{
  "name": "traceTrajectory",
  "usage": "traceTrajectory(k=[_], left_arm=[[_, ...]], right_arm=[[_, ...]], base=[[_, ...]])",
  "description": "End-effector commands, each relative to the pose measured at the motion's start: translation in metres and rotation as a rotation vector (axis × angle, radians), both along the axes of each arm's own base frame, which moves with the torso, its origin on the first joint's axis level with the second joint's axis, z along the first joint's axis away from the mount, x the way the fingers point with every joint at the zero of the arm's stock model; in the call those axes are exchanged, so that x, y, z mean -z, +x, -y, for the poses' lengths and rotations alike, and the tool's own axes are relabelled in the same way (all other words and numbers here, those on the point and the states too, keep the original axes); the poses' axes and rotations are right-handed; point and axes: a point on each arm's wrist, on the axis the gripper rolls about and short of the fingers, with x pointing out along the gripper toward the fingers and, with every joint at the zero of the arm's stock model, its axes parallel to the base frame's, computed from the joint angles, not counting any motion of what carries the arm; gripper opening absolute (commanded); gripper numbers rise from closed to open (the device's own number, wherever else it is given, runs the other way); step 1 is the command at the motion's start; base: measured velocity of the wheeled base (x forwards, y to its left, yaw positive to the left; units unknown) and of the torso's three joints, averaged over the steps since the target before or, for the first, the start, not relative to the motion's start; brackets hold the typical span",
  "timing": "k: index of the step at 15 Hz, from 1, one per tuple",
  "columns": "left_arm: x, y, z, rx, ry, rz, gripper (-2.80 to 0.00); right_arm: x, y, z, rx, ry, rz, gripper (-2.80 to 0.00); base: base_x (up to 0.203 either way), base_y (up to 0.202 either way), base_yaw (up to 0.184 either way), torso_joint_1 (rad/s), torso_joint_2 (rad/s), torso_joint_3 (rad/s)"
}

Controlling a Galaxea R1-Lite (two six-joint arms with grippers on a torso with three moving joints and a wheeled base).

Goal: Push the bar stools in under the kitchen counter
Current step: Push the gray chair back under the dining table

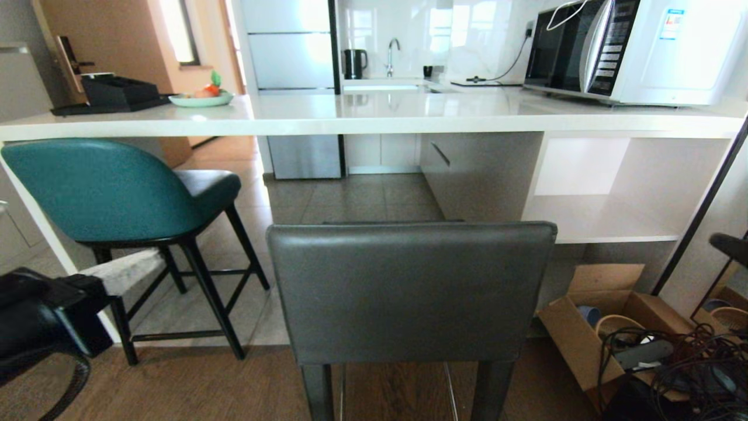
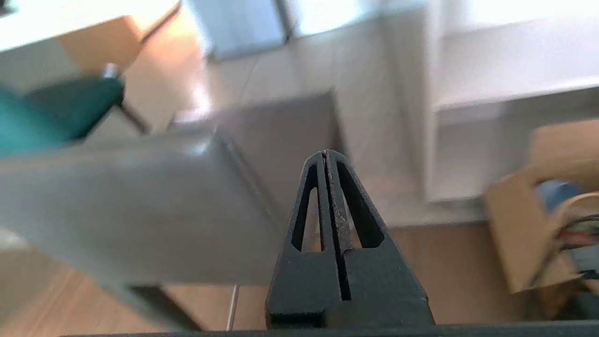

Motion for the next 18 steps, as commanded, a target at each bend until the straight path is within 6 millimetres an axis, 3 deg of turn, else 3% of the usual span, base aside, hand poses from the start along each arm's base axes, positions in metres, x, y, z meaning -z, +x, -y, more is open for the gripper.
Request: traceTrajectory(k=[1, 5, 8, 14, 18], left_arm=[[0.033, 0.040, 0.013, 0.030, 0.026, -0.134, -2.80], [0.083, 0.087, 0.035, -0.021, 0.049, -0.143, -2.80], [0.110, 0.107, 0.052, -0.063, 0.036, -0.062, -2.80], [0.110, 0.109, 0.074, -0.034, 0.027, -0.022, -2.80], [0.121, 0.122, 0.081, -0.029, 0.036, -0.041, -2.80]], right_arm=[[0.026, 0.040, -0.012, -0.057, -0.013, -0.131, -2.80], [0.058, 0.087, -0.021, -0.024, -0.065, -0.178, -2.80], [0.078, 0.109, -0.027, -0.022, -0.119, -0.195, -2.80], [0.111, 0.148, -0.043, -0.063, -0.214, -0.138, -2.80], [0.120, 0.147, -0.071, -0.146, -0.230, -0.132, -2.80]], base=[[0.000, 0.000, 0.000, 0.000, 0.00, 0.000], [0.000, 0.000, 0.000, 0.000, 0.00, 0.000], [0.000, 0.000, 0.000, 0.000, 0.00, 0.000], [0.000, 0.000, 0.000, 0.000, 0.00, 0.000], [0.000, 0.000, 0.000, 0.000, 0.00, 0.000]])
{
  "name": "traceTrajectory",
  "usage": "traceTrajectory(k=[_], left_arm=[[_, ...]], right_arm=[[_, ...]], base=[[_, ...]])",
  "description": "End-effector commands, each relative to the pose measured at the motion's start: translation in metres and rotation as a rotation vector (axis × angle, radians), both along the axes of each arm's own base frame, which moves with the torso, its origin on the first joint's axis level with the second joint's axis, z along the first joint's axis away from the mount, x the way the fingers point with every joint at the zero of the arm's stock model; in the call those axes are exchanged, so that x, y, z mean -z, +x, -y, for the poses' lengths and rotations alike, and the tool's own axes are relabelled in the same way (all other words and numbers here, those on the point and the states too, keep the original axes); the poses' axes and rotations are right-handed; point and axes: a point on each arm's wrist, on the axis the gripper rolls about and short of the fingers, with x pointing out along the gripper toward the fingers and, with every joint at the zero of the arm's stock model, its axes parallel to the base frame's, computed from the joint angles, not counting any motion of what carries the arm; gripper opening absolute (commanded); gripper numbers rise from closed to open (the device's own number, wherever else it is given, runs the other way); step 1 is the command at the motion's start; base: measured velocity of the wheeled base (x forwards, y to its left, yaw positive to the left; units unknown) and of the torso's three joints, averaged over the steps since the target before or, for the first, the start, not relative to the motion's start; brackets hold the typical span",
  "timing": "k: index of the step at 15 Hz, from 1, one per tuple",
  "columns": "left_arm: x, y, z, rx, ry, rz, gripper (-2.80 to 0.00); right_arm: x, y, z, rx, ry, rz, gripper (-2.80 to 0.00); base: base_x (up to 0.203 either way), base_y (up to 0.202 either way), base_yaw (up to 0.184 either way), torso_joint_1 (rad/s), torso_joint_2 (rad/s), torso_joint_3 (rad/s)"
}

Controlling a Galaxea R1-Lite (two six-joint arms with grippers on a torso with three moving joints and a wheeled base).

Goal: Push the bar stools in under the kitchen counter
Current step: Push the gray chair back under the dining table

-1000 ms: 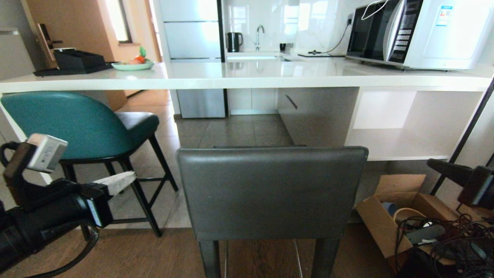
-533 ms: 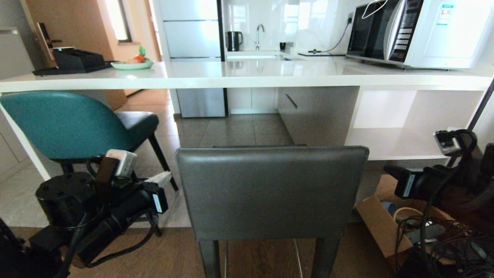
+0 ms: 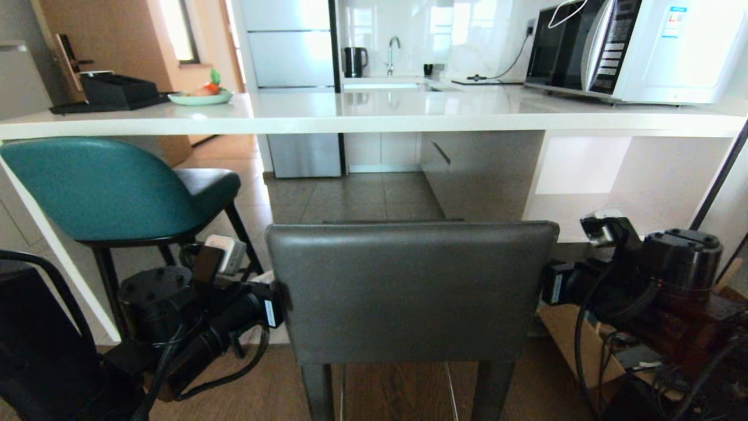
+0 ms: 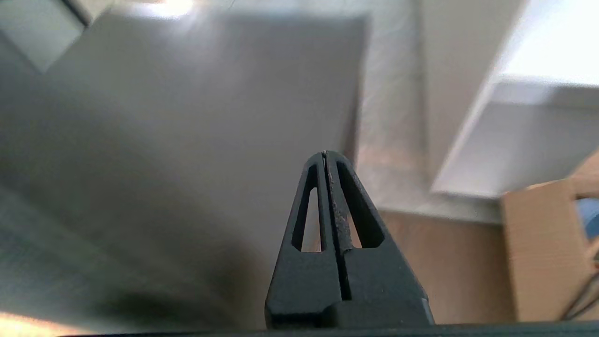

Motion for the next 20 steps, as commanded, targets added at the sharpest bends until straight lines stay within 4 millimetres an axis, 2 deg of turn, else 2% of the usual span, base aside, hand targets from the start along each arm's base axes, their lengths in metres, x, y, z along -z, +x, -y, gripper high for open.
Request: traceTrajectory(k=[1, 5, 9, 13, 15, 18, 20], left_arm=[[0.006, 0.010, 0.005, 0.002, 0.001, -0.003, -2.80], [0.007, 0.015, 0.012, 0.014, -0.001, 0.002, -2.80], [0.009, 0.010, 0.026, 0.030, 0.005, -0.001, -2.80], [0.014, 0.011, 0.028, 0.033, 0.009, -0.013, -2.80], [0.014, 0.013, 0.028, 0.028, 0.007, -0.010, -2.80], [0.012, 0.020, 0.028, 0.016, 0.002, 0.005, -2.80], [0.014, 0.035, 0.027, -0.032, -0.001, 0.017, -2.80]], right_arm=[[0.011, 0.001, -0.018, -0.038, -0.015, -0.032, -2.80], [0.023, 0.006, -0.028, -0.058, -0.027, -0.062, -2.80], [0.018, 0.035, -0.039, -0.058, -0.012, -0.004, -2.80], [0.015, 0.062, -0.056, -0.046, -0.043, 0.060, -2.80], [0.012, 0.064, -0.063, -0.049, -0.042, 0.076, -2.80], [0.015, 0.063, -0.061, -0.040, -0.042, 0.064, -2.80], [0.014, 0.059, -0.059, -0.034, -0.043, 0.060, -2.80]], base=[[0.000, 0.000, 0.000, 0.000, 0.00, 0.000], [0.000, 0.000, 0.000, 0.000, 0.00, 0.000], [0.000, 0.000, 0.000, 0.000, 0.00, 0.000], [0.000, 0.000, 0.000, 0.000, 0.00, 0.000], [0.000, 0.000, 0.000, 0.000, 0.00, 0.000], [0.000, 0.000, 0.000, 0.000, 0.00, 0.000], [0.000, 0.000, 0.000, 0.000, 0.00, 0.000]])
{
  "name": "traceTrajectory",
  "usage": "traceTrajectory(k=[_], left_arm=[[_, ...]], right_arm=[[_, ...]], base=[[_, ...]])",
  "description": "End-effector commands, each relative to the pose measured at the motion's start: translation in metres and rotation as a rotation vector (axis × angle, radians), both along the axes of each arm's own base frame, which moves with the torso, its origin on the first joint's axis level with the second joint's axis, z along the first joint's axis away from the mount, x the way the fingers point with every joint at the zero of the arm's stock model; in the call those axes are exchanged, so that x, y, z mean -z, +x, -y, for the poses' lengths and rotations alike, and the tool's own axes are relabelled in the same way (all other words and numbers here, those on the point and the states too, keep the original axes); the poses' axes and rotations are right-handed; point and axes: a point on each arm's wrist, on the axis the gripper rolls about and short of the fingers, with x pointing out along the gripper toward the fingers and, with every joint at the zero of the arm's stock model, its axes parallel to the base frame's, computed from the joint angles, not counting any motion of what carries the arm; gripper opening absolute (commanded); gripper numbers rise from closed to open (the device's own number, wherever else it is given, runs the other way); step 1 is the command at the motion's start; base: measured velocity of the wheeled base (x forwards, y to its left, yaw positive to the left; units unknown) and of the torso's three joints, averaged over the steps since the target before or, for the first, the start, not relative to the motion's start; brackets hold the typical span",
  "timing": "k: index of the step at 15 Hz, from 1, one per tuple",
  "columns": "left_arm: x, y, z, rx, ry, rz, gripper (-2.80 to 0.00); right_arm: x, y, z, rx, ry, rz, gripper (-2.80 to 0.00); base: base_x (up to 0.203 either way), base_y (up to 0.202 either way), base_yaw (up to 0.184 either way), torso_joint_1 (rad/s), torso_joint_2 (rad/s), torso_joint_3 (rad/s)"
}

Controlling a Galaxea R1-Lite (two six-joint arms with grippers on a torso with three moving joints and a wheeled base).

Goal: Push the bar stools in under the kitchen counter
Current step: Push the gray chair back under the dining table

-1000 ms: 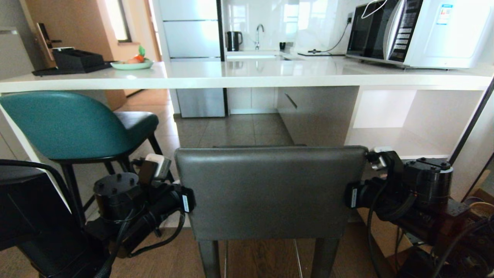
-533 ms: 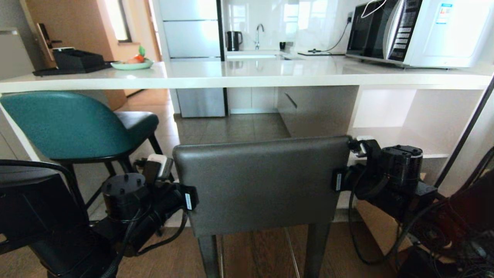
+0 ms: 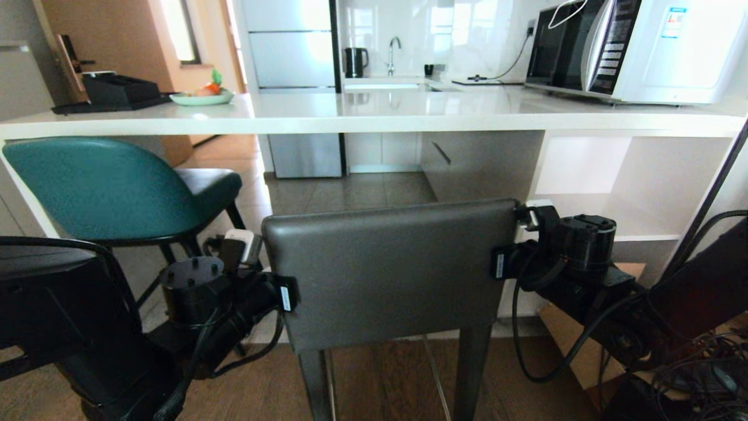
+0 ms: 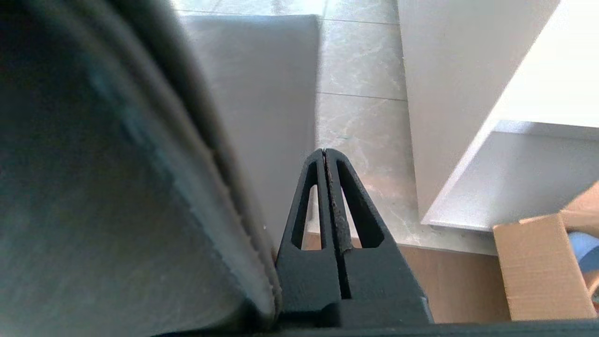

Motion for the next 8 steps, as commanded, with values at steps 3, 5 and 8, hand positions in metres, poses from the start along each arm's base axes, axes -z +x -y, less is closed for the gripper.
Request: traceTrajectory(k=[3, 5, 8], left_arm=[[-0.003, 0.037, -0.017, -0.104, -0.002, 0.016, -2.80], [-0.011, 0.052, -0.021, -0.128, -0.002, 0.025, -2.80], [-0.020, 0.067, -0.016, -0.129, 0.000, 0.025, -2.80]], right_arm=[[-0.003, -0.007, 0.003, -0.005, -0.001, 0.000, -2.80], [-0.002, -0.007, 0.003, -0.009, -0.001, -0.002, -2.80], [-0.001, -0.004, 0.003, -0.006, 0.001, -0.002, -2.80]], base=[[0.000, 0.000, 0.000, 0.000, 0.00, 0.000], [0.000, 0.000, 0.000, 0.000, 0.00, 0.000], [0.000, 0.000, 0.000, 0.000, 0.00, 0.000]])
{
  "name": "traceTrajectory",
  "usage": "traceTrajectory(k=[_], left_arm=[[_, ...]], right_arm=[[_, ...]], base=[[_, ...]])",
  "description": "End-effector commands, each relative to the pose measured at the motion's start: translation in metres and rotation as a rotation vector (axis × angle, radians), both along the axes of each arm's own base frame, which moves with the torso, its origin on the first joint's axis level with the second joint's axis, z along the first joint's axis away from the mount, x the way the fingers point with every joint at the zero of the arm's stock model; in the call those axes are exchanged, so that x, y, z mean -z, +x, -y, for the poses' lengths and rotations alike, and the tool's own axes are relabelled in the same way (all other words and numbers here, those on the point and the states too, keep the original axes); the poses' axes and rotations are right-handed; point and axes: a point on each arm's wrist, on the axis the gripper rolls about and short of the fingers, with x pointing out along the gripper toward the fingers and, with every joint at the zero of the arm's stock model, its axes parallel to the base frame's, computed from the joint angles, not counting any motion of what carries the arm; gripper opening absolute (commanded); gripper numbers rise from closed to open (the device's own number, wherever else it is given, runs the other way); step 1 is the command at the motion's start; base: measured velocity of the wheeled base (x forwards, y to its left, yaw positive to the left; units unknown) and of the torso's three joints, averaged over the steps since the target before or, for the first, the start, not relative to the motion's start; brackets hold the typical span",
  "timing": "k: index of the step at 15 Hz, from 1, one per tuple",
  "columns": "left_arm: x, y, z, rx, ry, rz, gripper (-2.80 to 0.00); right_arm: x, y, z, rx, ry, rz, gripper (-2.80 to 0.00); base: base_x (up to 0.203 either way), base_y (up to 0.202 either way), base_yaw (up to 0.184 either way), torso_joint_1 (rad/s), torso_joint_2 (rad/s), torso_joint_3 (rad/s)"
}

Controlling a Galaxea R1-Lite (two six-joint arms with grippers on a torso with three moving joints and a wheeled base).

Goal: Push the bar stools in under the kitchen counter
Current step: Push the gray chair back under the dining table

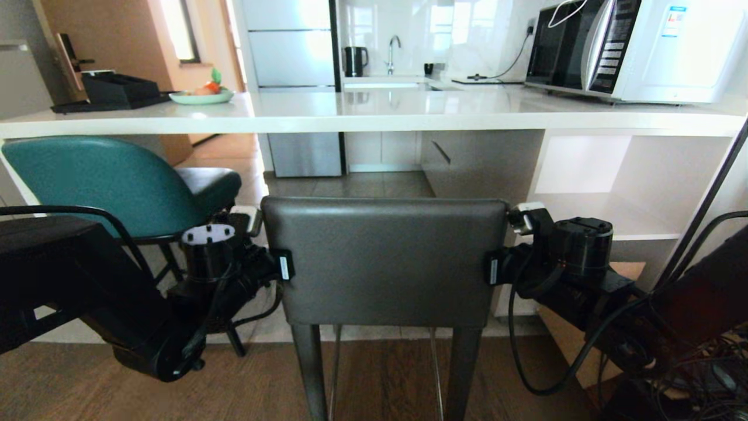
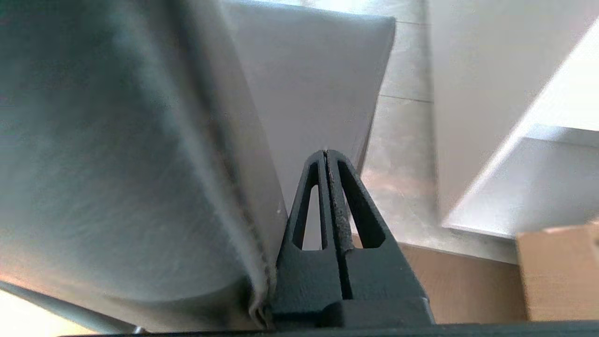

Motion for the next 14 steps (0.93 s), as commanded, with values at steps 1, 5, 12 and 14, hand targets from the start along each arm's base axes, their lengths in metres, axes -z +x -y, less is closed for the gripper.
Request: traceTrajectory(k=[1, 5, 12, 14], left_arm=[[-0.009, 0.012, 0.003, -0.009, -0.014, 0.035, -2.80], [-0.007, 0.009, 0.008, 0.006, -0.009, 0.022, -2.80], [-0.009, 0.015, 0.015, 0.015, -0.015, 0.037, -2.80], [-0.008, 0.013, 0.016, 0.022, -0.014, 0.036, -2.80]], right_arm=[[-0.002, 0.002, 0.000, 0.008, 0.005, 0.012, -2.80], [0.002, 0.012, 0.003, 0.027, 0.003, 0.013, -2.80], [0.008, 0.044, 0.010, 0.074, 0.005, 0.033, -2.80], [0.009, 0.043, 0.011, 0.072, -0.001, 0.033, -2.80]], base=[[0.000, 0.000, 0.000, 0.000, 0.00, 0.000], [0.000, 0.000, 0.000, 0.000, 0.00, 0.000], [0.000, 0.000, 0.000, 0.000, 0.00, 0.000], [0.000, 0.000, 0.000, 0.000, 0.00, 0.000]])
